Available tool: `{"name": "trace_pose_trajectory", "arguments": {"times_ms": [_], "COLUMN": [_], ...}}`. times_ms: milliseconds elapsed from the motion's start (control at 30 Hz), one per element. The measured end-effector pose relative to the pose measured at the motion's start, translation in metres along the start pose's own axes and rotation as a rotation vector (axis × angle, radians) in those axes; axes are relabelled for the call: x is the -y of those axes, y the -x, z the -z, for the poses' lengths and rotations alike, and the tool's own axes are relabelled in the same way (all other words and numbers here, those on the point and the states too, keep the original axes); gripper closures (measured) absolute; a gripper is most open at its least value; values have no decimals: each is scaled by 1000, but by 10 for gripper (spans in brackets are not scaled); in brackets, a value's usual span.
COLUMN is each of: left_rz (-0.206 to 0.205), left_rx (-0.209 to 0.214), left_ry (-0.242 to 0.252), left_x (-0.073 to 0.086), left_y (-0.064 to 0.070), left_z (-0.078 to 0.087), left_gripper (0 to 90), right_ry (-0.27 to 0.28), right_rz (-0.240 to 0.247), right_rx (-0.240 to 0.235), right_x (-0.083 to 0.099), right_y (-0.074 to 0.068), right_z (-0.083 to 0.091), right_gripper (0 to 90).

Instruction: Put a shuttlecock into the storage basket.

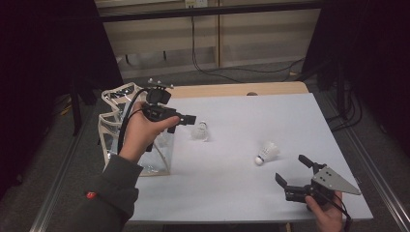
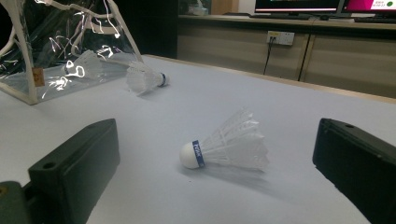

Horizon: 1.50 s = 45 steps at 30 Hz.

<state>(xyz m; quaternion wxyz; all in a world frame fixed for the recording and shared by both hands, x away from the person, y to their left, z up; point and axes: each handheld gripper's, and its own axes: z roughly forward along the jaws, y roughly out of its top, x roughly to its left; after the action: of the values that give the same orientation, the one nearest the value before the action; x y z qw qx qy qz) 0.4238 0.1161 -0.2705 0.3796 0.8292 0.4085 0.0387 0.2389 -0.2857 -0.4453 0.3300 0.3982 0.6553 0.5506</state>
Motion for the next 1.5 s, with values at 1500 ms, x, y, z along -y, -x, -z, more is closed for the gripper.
{"name": "trace_pose_trajectory", "arguments": {"times_ms": [1500], "left_rz": [-63], "left_rx": [115], "left_ry": [-49], "left_x": [23], "left_y": [33], "left_z": [-55], "left_gripper": [99], "right_ry": [-2], "right_rz": [2], "right_rx": [-1], "right_x": [0], "right_y": [1], "right_z": [2], "right_gripper": [7]}}
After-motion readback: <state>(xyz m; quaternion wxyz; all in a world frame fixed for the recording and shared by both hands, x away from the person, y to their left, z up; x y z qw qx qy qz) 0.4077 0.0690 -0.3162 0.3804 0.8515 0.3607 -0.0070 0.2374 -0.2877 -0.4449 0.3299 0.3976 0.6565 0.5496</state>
